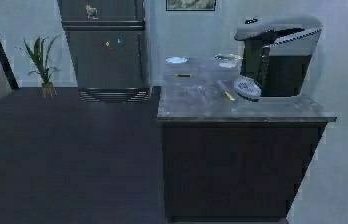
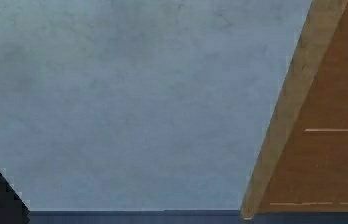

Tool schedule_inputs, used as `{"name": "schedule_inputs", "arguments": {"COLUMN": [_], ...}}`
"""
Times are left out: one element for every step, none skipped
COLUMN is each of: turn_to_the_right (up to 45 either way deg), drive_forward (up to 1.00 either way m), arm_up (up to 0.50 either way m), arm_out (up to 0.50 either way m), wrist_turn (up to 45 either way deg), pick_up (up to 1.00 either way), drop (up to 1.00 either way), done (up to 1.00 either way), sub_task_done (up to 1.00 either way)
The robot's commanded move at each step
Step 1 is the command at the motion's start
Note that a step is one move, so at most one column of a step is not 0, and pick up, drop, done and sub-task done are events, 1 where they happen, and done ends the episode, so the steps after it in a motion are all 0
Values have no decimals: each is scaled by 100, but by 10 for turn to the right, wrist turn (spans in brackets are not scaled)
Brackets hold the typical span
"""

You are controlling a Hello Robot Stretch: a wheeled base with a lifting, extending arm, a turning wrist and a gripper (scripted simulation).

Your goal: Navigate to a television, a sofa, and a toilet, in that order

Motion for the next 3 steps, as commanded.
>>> {"name": "schedule_inputs", "arguments": {"turn_to_the_right": [-390, 0, 0], "drive_forward": [0, 100, 100], "arm_up": [0, 0, 0], "arm_out": [0, 0, 0], "wrist_turn": [0, 0, 0], "pick_up": [0, 0, 0], "drop": [0, 0, 0], "done": [0, 0, 0], "sub_task_done": [0, 0, 0]}}
